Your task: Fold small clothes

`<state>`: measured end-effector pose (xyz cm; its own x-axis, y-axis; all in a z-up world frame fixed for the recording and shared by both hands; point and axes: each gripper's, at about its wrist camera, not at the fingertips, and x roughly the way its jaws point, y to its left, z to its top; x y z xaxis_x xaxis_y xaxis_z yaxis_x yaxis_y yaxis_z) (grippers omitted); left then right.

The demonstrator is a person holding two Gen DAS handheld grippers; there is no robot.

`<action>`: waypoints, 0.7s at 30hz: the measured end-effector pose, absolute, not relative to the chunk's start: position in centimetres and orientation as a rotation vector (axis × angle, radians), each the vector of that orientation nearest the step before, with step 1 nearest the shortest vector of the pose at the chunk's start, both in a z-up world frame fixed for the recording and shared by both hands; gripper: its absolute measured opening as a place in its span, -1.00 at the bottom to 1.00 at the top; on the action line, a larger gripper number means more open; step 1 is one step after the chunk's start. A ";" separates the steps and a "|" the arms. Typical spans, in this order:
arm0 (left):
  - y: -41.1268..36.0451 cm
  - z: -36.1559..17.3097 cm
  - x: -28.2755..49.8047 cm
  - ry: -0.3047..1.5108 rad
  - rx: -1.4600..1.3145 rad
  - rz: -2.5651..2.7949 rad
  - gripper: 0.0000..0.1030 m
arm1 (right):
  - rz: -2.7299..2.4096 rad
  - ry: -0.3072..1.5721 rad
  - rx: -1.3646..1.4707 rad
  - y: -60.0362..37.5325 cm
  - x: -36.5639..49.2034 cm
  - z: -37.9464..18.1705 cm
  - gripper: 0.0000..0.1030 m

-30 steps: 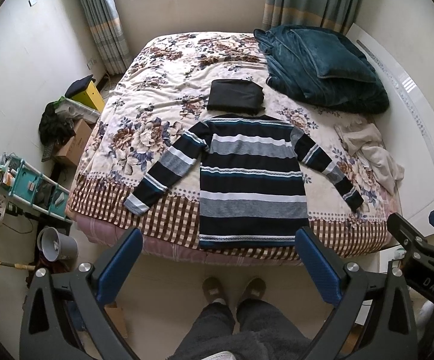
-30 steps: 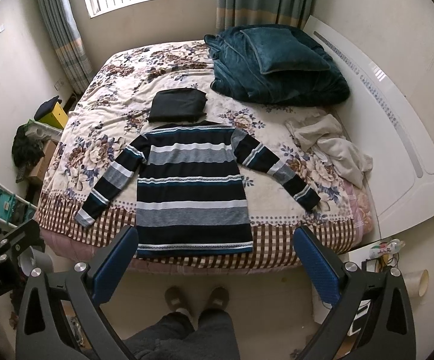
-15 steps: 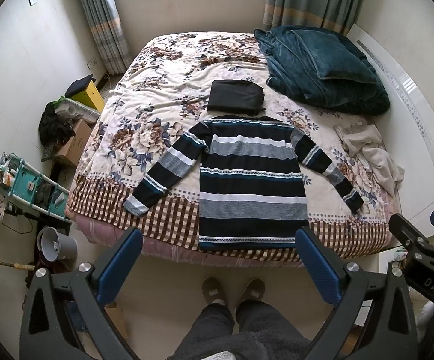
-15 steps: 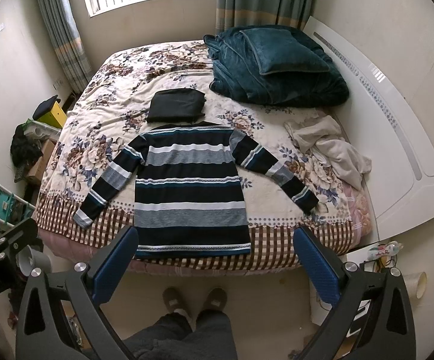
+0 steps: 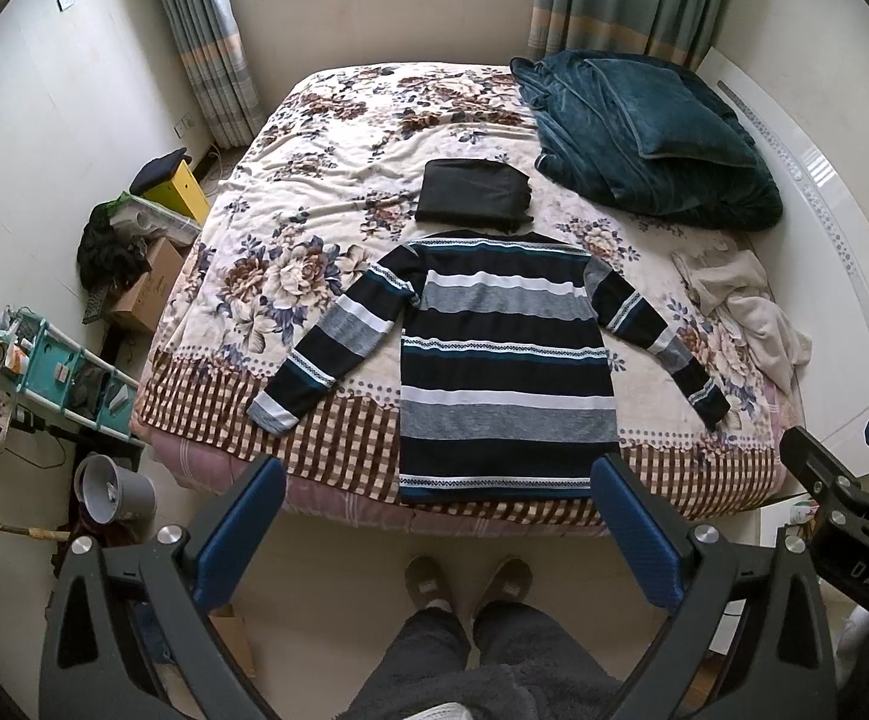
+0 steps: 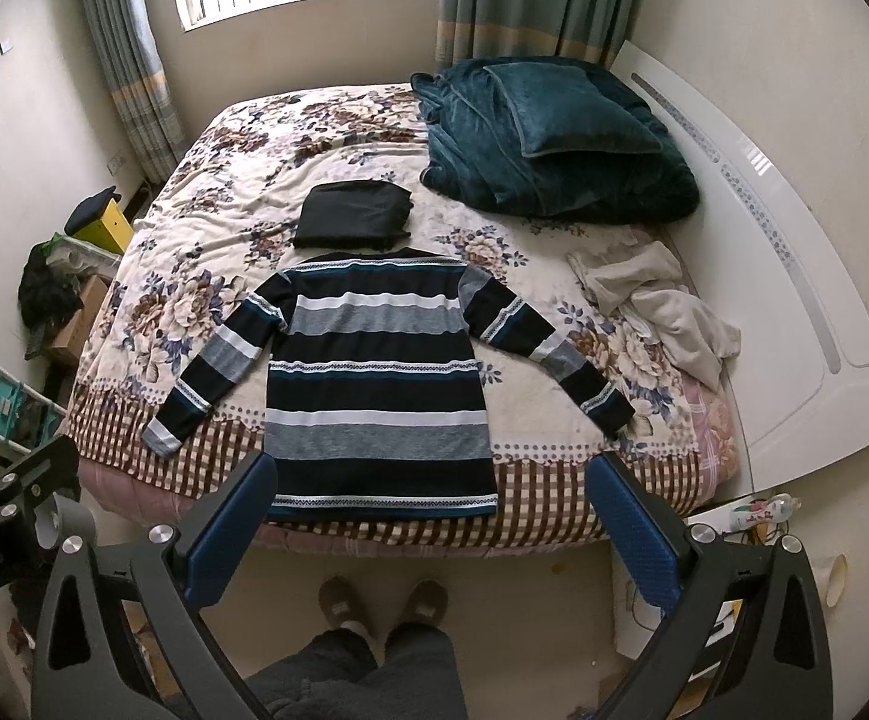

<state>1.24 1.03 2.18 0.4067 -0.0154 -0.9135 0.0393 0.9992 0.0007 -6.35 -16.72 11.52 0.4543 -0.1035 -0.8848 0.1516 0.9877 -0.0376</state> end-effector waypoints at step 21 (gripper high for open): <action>2.0 0.0 4.7 1.104 0.021 -0.035 1.00 | -0.180 1.122 0.113 -16.9 -5.3 8.1 1.00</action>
<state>4.66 2.04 -0.03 0.4499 -0.0181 -0.8929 0.0391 0.9992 -0.0006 -5.25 -16.94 8.10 0.4212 -0.0865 -0.9028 0.2006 0.9797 -0.0003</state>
